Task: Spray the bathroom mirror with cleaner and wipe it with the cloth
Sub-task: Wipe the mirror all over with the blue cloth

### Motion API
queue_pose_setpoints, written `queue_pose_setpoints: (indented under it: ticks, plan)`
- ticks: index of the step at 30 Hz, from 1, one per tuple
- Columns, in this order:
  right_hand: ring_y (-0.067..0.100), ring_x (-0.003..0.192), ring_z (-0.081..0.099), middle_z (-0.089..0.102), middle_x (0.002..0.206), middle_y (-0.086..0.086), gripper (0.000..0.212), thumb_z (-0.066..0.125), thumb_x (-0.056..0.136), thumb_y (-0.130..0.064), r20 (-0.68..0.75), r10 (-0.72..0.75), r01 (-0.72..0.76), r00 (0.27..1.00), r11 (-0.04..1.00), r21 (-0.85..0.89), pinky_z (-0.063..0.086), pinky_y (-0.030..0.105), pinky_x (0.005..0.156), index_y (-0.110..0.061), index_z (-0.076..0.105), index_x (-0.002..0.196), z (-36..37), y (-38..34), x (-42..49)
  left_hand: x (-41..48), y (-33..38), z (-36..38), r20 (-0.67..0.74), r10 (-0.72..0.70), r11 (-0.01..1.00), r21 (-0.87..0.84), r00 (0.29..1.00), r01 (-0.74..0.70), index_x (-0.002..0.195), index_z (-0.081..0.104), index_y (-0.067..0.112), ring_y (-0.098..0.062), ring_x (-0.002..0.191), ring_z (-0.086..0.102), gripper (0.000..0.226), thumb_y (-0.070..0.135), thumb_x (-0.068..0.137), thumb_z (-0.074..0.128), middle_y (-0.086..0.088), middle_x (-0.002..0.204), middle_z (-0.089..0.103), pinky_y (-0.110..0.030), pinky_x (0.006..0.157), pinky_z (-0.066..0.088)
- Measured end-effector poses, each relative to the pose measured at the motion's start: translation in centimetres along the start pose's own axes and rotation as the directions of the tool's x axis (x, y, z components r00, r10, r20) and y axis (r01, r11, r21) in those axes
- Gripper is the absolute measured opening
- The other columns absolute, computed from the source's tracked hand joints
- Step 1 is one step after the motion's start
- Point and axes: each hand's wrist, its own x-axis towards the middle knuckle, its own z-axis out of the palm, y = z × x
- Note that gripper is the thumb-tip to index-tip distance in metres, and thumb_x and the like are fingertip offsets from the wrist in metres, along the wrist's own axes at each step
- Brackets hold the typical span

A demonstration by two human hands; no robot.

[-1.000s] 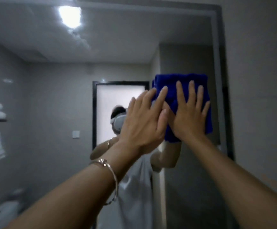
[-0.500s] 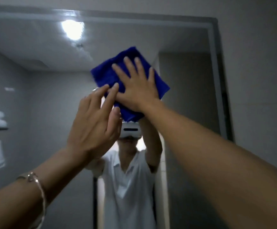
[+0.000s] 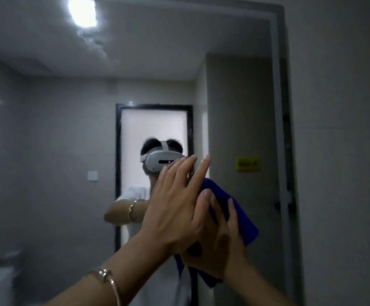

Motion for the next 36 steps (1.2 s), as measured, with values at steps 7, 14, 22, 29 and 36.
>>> queue_pose_setpoints:
  ticks: [7, 14, 22, 29, 36]
  plan:
    - [0.029, 0.146, -0.010, -0.005, 0.161, 0.003, 0.075, 0.032, 0.087, -0.067, -0.090, 0.283, -0.275, 0.955, 0.957, 0.095, -0.003, 0.061, 0.113, -0.037, 0.004, 0.151, -7.7, 7.6, 17.7, 1.6, -1.5, -2.2, -0.074, -0.043, 0.992, 0.118, 0.996, 0.052, 0.148, 0.019, 0.015, -0.019, 0.137, 0.024, 0.060, 0.042, 0.094, 0.013, -0.009, 0.151, 0.025, -0.044, 0.111, 0.027]
    - [0.033, 0.146, 0.002, 0.003, 0.160, 0.007, 0.078, 0.027, 0.083, -0.064, -0.109, 0.301, -0.293, 0.947, 0.953, 0.078, 0.011, 0.063, 0.111, -0.034, 0.003, 0.151, -1.5, 3.6, 3.8, -1.8, 0.7, -0.1, -0.048, -0.017, 0.999, 0.050, 0.999, 0.020, 0.148, 0.018, 0.017, -0.021, 0.139, 0.023, 0.057, 0.044, 0.097, 0.014, -0.010, 0.151, 0.026, -0.042, 0.114, 0.021]
    - [0.029, 0.146, -0.007, -0.009, 0.160, 0.003, 0.092, 0.032, 0.079, -0.068, 0.058, 0.179, -0.181, 0.982, 0.982, 0.049, 0.016, 0.061, 0.106, -0.025, -0.004, 0.152, 2.1, 2.7, -8.1, -6.4, 4.4, 6.4, 0.229, -0.031, 0.999, -0.024, 0.973, 0.037, 0.149, 0.002, 0.033, -0.013, 0.144, 0.002, 0.057, 0.050, 0.095, 0.014, 0.001, 0.157, 0.010, -0.048, 0.114, 0.018]
    - [0.029, 0.144, -0.018, -0.017, 0.159, 0.003, 0.078, 0.031, 0.091, -0.065, 0.056, 0.367, -0.370, 0.928, 0.928, 0.047, -0.007, 0.058, 0.112, -0.035, -0.011, 0.149, -5.6, 11.8, 6.9, 2.0, 6.0, 4.1, 0.006, -0.045, 0.999, -0.018, 0.999, 0.045, 0.149, 0.016, 0.017, -0.022, 0.142, 0.016, 0.062, 0.045, 0.093, 0.017, -0.011, 0.154, 0.020, -0.046, 0.115, 0.018]
    - [0.037, 0.145, -0.001, 0.005, 0.159, 0.013, 0.086, 0.032, 0.083, -0.073, -0.022, 0.587, -0.579, 0.809, 0.802, 0.145, 0.000, 0.061, 0.111, -0.024, 0.012, 0.152, -0.3, 7.6, -4.6, -7.8, 6.6, 7.2, 0.206, -0.056, 0.998, -0.027, 0.977, 0.062, 0.149, 0.011, 0.018, -0.020, 0.144, 0.011, 0.059, 0.041, 0.096, 0.020, -0.009, 0.155, 0.017, -0.048, 0.114, 0.019]
